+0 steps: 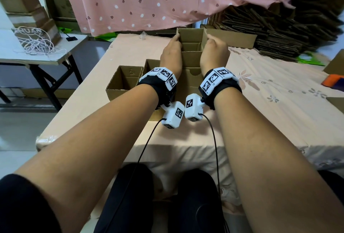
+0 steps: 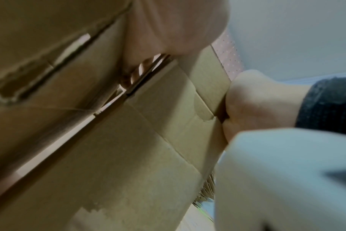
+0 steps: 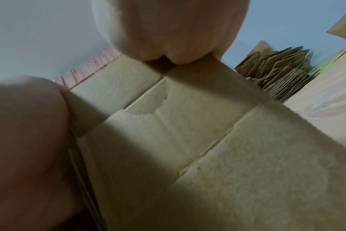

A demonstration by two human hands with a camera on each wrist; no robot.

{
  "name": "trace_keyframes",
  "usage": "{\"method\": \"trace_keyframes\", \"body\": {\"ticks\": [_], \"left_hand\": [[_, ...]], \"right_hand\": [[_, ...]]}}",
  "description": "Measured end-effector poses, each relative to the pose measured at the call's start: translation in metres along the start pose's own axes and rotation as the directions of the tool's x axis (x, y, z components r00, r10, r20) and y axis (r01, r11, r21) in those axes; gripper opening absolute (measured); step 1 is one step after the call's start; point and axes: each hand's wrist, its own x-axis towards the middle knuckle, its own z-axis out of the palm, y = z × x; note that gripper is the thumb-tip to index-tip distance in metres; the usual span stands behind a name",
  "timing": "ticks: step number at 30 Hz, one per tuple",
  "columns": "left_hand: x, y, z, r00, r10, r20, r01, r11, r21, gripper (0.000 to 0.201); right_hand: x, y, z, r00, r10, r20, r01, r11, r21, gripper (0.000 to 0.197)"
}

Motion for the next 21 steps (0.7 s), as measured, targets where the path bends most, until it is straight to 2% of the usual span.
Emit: {"method": "trace_keyframes", "body": {"ticks": [3,21], "left_hand": [[-0.0067,0.0063,-0.0015,1.0,0.028,-0.009,-0.028,0.999,0.035,0.06],[-0.0014,-0.0006,0.0019,1.0,0.025,-0.014,-0.025,1.0,0.004,0.068]], "right_hand": [[0.0001,0.0,0.0004,1.0,0.002,-0.006,-0.002,1.0,-0.006,0.043],[0.0,-0.0007,-0.0009,1.0,0.024,-0.013,-0.025,0.999,-0.04,0.043]]}}
